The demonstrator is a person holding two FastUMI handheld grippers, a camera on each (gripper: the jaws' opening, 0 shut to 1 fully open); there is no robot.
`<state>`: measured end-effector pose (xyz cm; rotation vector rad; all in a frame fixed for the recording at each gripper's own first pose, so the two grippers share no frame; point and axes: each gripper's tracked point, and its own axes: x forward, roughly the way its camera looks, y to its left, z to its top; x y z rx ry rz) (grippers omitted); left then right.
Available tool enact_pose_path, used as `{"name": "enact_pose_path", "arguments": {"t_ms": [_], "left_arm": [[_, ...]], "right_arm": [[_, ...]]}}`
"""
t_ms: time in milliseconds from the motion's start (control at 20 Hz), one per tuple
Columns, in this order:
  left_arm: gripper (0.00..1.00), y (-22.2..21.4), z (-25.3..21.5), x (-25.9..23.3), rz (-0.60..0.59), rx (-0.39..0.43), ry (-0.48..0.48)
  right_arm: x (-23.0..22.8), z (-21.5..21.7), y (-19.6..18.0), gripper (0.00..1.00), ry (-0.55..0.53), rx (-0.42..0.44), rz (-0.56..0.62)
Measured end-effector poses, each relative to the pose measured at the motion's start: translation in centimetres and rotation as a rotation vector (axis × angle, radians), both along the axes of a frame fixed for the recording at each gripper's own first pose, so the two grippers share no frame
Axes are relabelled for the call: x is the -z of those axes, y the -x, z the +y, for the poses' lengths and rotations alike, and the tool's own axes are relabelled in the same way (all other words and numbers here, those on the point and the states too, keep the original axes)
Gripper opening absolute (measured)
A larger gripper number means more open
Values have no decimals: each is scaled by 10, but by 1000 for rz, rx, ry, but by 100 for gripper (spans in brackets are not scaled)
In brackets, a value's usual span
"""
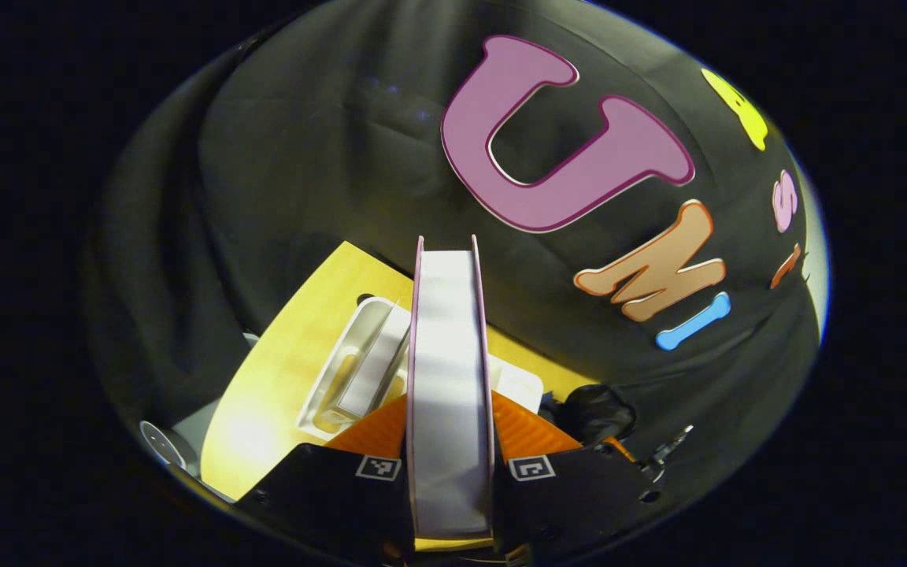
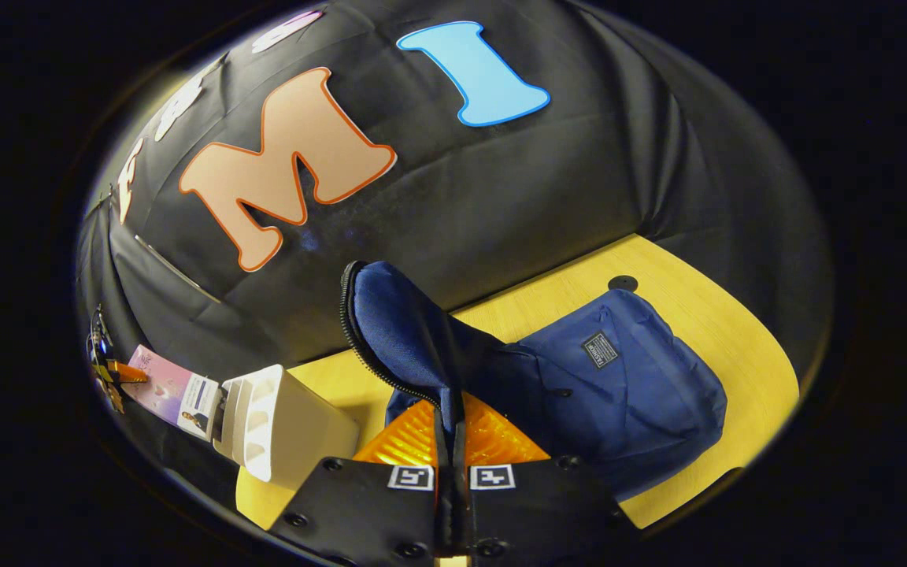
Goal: Open the schoolbag, grab two books from the bookshelf and put them into the schoolbag.
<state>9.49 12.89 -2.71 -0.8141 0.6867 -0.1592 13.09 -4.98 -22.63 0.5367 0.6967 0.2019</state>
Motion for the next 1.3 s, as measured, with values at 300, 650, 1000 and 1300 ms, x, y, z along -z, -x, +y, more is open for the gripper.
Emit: {"name": "enact_pose_path", "arguments": {"t_ms": [300, 650, 1000, 1300], "left_arm": [[35, 3, -6, -1, -13, -19, 150], [35, -3, -46, 6, -14, -15, 232], [35, -15, -121, 18, 5, 30, 306], [36, -26, -176, 30, 23, 63, 340]], "right_arm": [[-2, 0, 0, 3, -48, 15, 8], [-2, 0, 0, 5, -79, 14, 16], [-3, 1, -1, 3, -83, -1, 17], [-6, 0, -1, 3, -77, -14, 7]]}}
